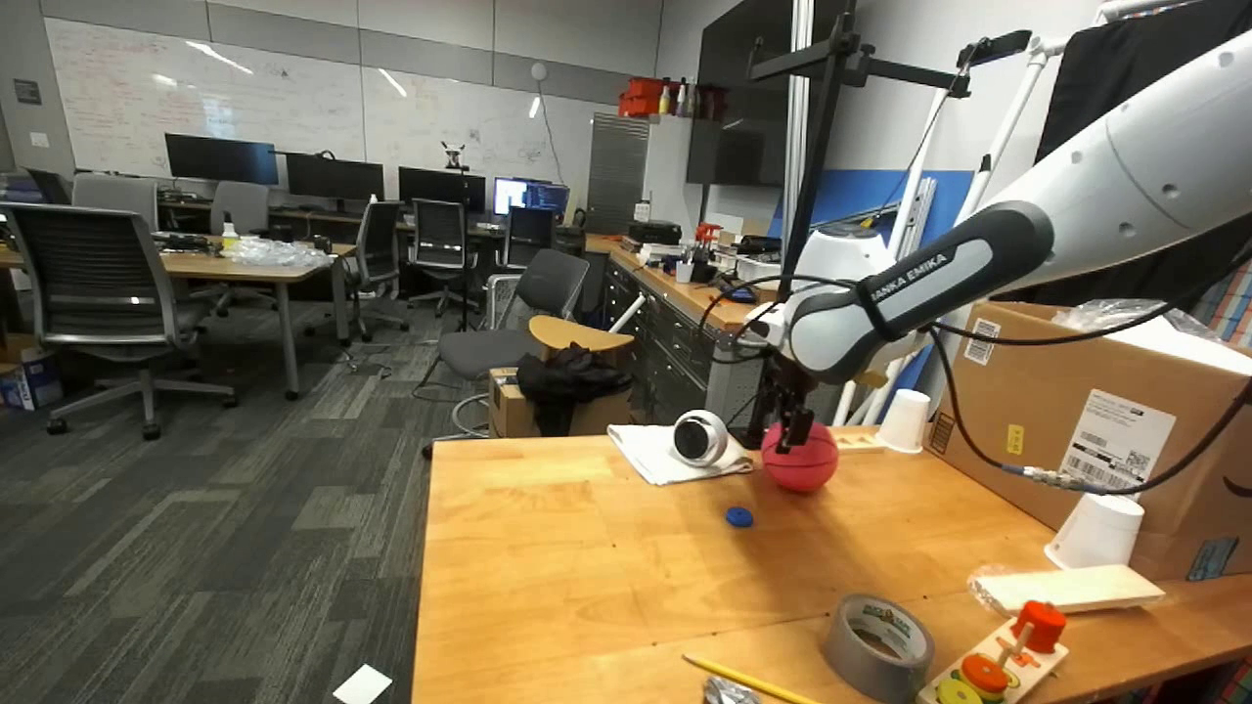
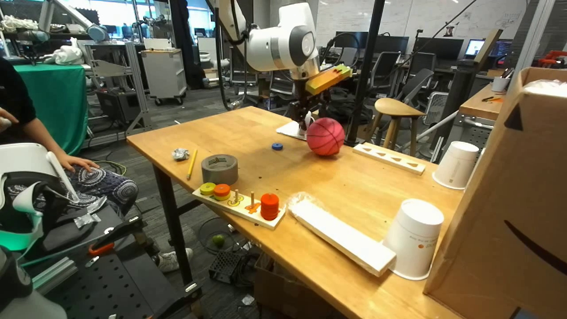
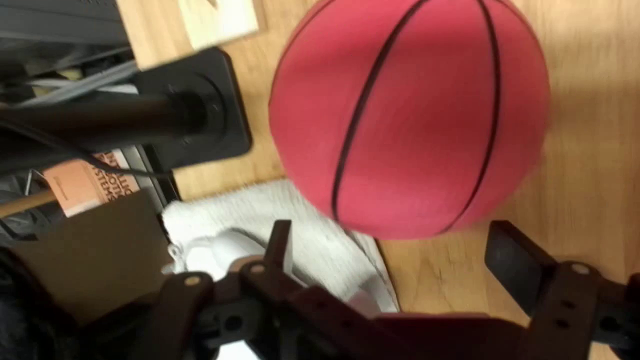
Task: Move the ball to the right
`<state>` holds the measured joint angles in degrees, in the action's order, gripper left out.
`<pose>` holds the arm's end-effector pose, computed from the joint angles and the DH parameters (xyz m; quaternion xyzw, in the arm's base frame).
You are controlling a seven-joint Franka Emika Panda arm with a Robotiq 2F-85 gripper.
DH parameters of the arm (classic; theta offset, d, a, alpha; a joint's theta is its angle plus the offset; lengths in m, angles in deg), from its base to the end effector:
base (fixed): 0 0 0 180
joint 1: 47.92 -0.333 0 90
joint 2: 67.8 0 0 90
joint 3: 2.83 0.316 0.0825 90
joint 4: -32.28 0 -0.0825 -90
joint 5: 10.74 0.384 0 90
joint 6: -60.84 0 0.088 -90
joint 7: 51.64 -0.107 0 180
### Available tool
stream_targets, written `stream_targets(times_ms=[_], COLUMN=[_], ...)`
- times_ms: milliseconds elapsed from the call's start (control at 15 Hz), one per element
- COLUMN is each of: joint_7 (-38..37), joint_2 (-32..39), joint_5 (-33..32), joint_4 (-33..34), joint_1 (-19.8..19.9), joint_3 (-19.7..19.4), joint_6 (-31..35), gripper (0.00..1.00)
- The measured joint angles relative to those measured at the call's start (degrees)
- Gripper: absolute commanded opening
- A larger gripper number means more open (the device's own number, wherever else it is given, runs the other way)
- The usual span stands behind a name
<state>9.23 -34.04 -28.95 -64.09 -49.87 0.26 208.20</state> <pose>0.7035 0.0621 0.2893 0.7597 0.6263 0.0898 0.1499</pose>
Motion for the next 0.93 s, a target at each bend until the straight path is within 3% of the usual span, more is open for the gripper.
stream_targets(times_ms=[333,600,800,933], joint_7=[0.03,-5.12,-8.1,-8.78], joint_2=[-10.63,-17.36,-19.73,-20.04], joint_5=[-15.04,-30.41,-30.94,-26.79], joint_4=[-2.01,-7.3,-11.8,-14.35], joint_1=[-0.13,-1.89,-2.59,-2.71], joint_3=[-6.45,-7.26,-4.15,-1.19], joint_6=[-9.0,-12.56,-15.76,-17.76], gripper=[1.0,1.0,1.0,1.0])
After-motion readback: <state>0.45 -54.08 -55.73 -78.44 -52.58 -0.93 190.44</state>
